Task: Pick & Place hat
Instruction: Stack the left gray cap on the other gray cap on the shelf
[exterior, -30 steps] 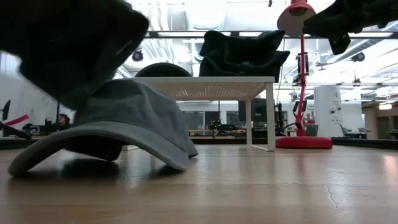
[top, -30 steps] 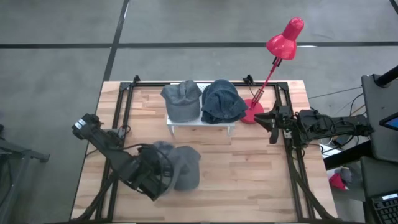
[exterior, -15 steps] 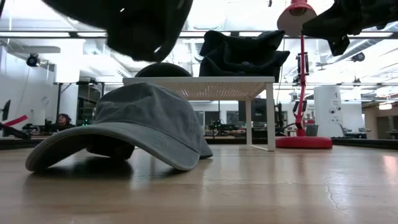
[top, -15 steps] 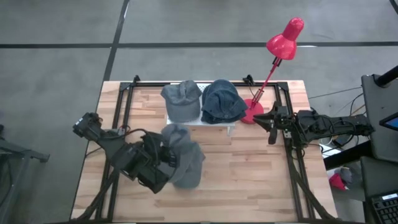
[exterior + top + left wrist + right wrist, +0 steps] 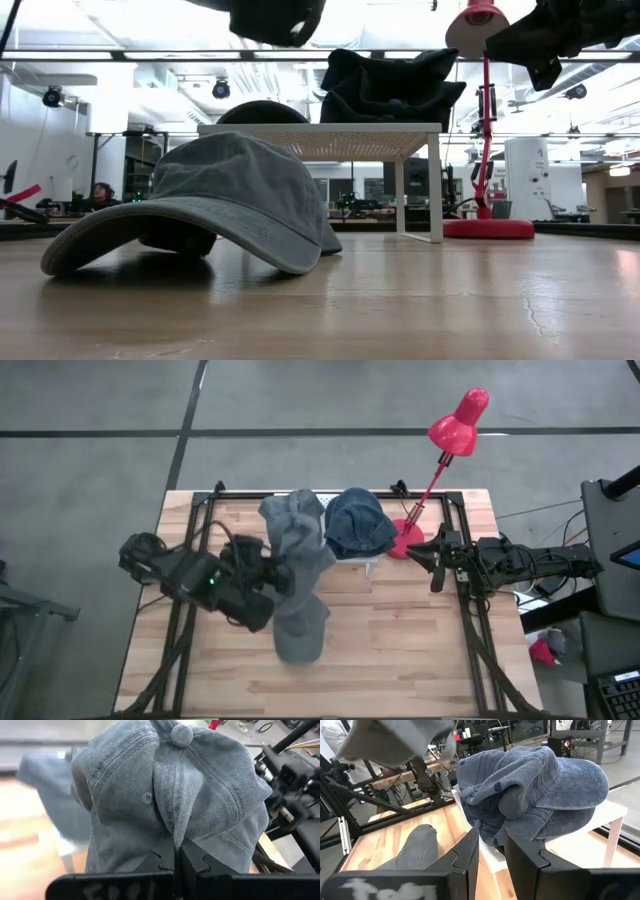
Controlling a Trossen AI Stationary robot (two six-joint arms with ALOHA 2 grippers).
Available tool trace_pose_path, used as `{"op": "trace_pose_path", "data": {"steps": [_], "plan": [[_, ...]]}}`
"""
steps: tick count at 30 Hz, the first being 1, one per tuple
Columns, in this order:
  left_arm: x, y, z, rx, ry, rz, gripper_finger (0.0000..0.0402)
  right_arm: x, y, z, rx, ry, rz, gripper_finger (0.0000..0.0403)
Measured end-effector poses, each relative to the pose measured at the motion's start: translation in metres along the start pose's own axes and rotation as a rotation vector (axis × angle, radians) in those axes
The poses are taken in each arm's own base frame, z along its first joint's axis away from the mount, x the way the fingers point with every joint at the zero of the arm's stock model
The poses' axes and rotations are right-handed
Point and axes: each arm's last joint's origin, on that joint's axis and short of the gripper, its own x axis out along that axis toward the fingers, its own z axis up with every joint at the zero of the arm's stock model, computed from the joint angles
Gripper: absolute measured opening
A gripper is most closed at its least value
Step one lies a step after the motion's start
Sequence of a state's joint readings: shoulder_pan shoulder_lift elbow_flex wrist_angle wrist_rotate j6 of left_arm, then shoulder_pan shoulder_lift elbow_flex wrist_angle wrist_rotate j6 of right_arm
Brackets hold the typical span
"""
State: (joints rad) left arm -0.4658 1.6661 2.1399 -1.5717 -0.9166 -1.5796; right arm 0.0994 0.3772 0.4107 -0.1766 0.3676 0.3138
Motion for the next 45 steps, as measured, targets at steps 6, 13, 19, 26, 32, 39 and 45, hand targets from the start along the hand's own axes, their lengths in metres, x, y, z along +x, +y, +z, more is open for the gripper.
{"op": "trace_pose_path", "data": {"steps": [6, 13, 19, 26, 32, 39, 45], "plan": [[-0.007, 0.001, 0.033, 0.072, -0.065, -0.025, 0.0000, 0.000, 0.000, 0.000, 0.000, 0.000, 0.000, 0.0081], [-0.006, 0.013, 0.060, 0.112, -0.126, 0.005, 0.0000, 0.000, 0.000, -0.001, -0.002, 0.005, -0.001, 0.0068], [0.004, 0.023, 0.074, 0.129, -0.157, 0.070, 0.0000, 0.000, 0.000, -0.001, -0.003, 0.007, -0.002, 0.0075], [0.026, 0.038, 0.092, 0.130, -0.162, 0.181, 0.0000, 0.000, 0.000, -0.001, -0.003, 0.007, -0.002, 0.0085], [0.052, 0.053, 0.108, 0.115, -0.155, 0.304, 0.0000, 0.000, 0.000, -0.001, -0.003, 0.006, -0.002, 0.0089], [0.087, 0.064, 0.104, 0.062, -0.128, 0.429, 0.0000, 0.000, 0.000, -0.001, -0.003, 0.006, -0.002, 0.0076], [0.112, 0.060, 0.088, 0.014, -0.111, 0.481, 0.0000, 0.000, 0.000, -0.001, -0.003, 0.006, -0.003, 0.0068]]}}
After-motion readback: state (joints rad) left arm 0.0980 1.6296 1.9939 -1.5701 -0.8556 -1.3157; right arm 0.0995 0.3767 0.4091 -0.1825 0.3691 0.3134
